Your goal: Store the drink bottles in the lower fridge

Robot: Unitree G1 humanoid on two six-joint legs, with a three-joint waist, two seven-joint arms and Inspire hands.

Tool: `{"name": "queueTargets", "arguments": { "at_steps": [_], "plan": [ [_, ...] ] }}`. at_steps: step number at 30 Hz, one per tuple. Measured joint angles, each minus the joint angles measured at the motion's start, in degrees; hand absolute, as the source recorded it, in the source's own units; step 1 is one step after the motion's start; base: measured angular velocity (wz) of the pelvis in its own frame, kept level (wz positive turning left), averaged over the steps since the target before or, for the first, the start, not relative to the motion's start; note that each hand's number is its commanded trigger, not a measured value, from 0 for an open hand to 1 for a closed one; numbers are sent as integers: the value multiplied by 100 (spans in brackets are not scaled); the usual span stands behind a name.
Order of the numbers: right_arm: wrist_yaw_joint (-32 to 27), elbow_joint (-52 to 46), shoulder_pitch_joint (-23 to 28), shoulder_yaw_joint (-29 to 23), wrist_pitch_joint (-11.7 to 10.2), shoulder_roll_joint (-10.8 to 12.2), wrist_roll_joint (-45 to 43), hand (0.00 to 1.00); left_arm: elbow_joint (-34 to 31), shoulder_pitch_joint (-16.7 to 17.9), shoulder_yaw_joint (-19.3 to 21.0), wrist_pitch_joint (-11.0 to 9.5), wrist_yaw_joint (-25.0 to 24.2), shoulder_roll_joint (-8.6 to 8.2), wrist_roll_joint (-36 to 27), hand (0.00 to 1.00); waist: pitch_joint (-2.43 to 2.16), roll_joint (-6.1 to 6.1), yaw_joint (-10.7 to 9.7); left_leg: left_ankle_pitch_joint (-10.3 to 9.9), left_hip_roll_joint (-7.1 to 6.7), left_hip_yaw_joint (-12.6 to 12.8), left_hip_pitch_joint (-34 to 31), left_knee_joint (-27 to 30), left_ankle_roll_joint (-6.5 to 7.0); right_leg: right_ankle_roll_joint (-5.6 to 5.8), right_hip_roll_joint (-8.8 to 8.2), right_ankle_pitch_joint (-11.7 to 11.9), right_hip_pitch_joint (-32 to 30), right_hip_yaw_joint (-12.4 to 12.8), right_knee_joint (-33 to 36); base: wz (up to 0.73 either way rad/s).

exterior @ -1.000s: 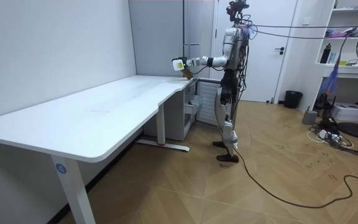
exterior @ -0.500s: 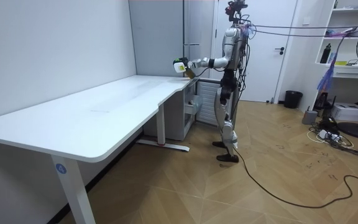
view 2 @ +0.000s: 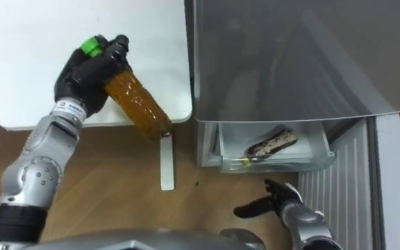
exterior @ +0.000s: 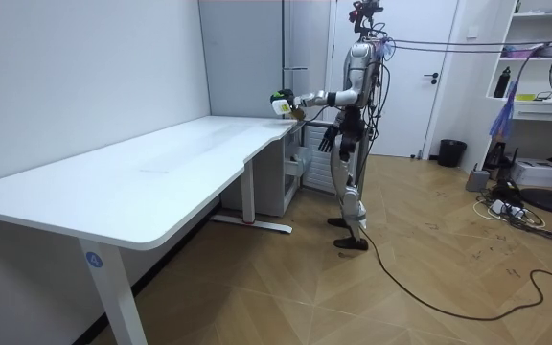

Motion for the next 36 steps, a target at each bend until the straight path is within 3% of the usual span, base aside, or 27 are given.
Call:
{"name": "queueTargets", "arguments": {
  "at_steps": [7,11,14,32,36],
  "plan": [
    [643,-1035,32,607,-19,57,4,0,1,202,-51,-51,-310,-55,-5,100,23,-11,153,0,12,-88,-56,37,0,6,-64,-6,-7,-100,29,8],
    [1195,-1843,96,747,-14,44,8,0,2,244,-70,-51,-569,-47,-1,100,87,-87,219,0,-13,-163,-54,93,0,12,-83,-12,61,-142,21,10],
    [1583,-2209,137,781,-13,44,12,0,3,270,-68,-51,-775,-42,-1,100,92,-83,227,-1,-13,-216,-81,99,2,28,-106,-24,75,-211,20,10],
    [3554,-3505,276,839,445,-49,29,0,589,365,-222,-58,-1121,-93,-5,100,72,-68,224,-11,-10,-230,-85,103,15,38,-114,-39,73,-265,112,1],
    [3822,-3577,284,828,479,-45,31,0,589,468,-223,-58,-1202,-92,-5,100,5,-68,218,-11,-10,-231,-76,111,15,36,-121,-39,77,-267,128,0]
  ]
}}
